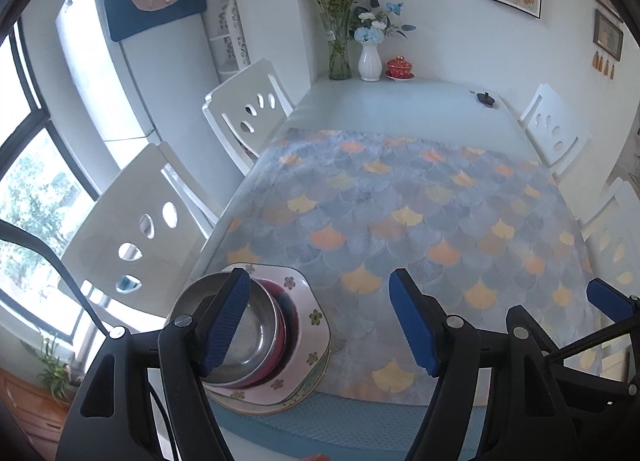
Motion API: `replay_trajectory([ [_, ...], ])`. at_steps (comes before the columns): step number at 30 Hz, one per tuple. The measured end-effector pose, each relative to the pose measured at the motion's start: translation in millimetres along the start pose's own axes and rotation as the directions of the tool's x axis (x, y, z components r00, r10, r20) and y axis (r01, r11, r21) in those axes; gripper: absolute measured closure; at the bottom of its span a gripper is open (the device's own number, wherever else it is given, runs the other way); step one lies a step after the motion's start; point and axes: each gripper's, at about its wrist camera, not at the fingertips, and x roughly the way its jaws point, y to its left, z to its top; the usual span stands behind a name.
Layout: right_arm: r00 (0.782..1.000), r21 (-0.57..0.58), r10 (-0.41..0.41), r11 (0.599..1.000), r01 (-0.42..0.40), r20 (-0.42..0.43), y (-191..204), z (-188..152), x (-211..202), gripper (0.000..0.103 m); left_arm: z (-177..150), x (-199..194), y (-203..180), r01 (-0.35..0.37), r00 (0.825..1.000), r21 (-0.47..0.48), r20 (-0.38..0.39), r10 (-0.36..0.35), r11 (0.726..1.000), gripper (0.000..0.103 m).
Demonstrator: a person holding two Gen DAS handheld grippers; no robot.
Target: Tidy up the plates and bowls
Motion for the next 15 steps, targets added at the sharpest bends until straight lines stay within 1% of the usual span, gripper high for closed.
replay_trajectory([
  [2,1.000,0.027,-0.001,1.000,0.001,-0.008,-0.9,-0.1,3.9,0.020,1.4,4.3,-0.8,-0.002,1.000,0.013,0.003,0.002,1.000,0.032],
  [7,0.999,0.073,-0.019,0.997,0.023,-0.050,-4.3,2.7,14.8,0.020,6.2,16.4,-4.7,-0.058,0.998,0.083,-0.002,0.059,0.995,0.032],
  [9,0.998,0.078,-0.033,0.996,0.037,-0.055,-5.3,3.3,16.4,0.020,8.0,20.8,-6.0,-0.053,0.999,0.101,-0.004,0.054,0.993,0.032],
  [13,0.995,0.079,-0.065,0.994,0.071,-0.077,-5.4,0.9,20.8,0.020,11.2,25.1,-7.1,-0.032,0.999,0.106,-0.005,0.032,0.994,0.032],
  [15,0.993,0.080,-0.078,0.993,0.085,-0.091,-5.9,-0.6,23.4,0.020,12.4,27.6,-10.2,-0.044,0.999,0.115,0.001,0.044,0.992,0.030],
])
